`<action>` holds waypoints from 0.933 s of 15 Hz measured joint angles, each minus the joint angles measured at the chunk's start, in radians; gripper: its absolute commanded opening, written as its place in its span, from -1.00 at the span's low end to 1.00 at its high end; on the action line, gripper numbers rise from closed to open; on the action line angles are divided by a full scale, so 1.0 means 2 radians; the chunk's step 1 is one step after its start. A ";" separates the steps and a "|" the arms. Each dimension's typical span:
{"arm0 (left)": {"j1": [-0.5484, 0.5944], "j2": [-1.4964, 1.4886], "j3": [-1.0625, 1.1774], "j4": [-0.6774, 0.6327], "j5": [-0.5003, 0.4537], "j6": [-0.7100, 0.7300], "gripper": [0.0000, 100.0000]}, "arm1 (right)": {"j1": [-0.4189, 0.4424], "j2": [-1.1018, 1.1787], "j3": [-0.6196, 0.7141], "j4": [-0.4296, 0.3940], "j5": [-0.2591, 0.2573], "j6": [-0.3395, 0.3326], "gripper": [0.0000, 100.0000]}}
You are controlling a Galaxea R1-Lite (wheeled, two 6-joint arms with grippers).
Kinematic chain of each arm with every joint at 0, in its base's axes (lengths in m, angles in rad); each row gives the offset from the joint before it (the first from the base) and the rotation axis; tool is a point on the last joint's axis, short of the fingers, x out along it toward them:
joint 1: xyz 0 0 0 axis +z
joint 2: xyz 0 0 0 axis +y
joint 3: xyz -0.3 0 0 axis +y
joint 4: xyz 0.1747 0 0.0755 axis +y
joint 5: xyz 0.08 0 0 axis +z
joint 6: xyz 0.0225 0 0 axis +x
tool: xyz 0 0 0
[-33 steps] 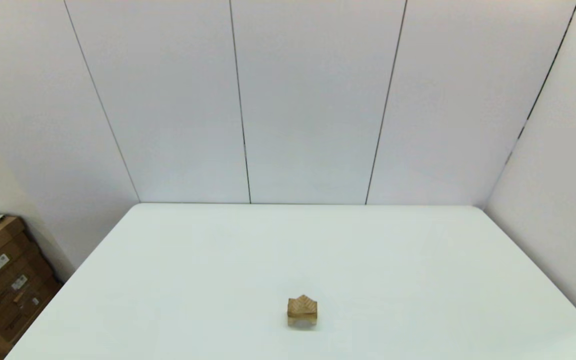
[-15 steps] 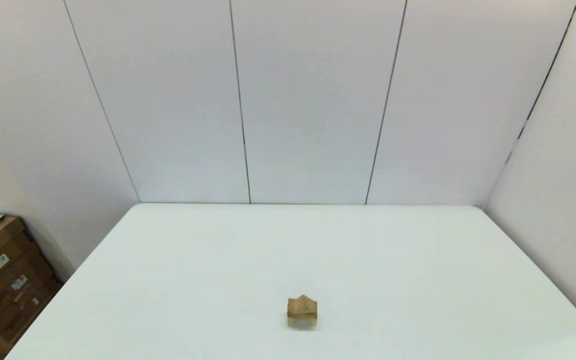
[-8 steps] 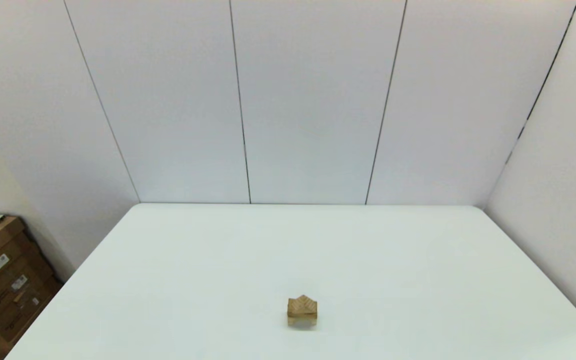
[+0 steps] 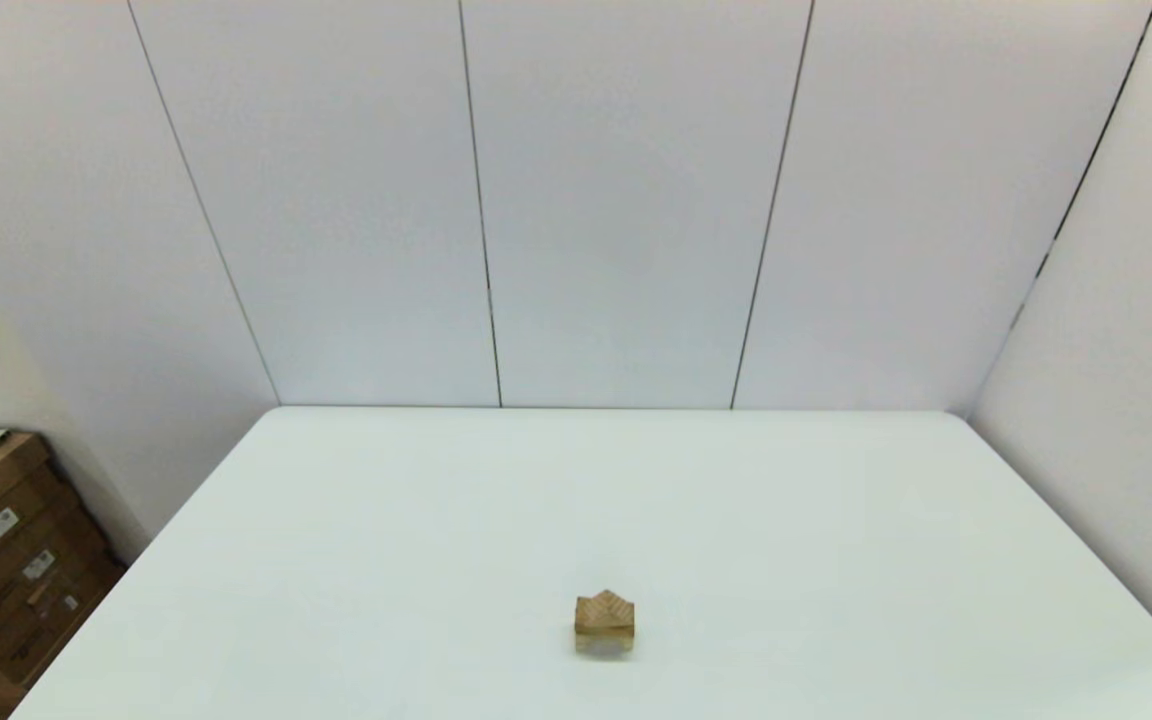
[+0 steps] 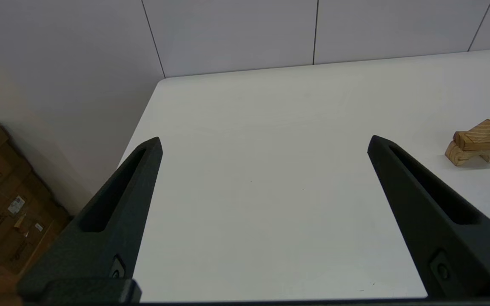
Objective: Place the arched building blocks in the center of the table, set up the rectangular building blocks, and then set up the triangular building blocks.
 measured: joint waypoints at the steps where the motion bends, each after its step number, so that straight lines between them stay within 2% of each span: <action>1: 0.000 0.000 0.000 0.000 0.000 0.000 1.00 | 0.000 0.000 0.000 0.000 0.001 0.000 1.00; 14: 0.000 0.000 0.000 0.000 0.000 0.000 1.00 | 0.000 0.000 0.000 0.000 -0.001 -0.001 1.00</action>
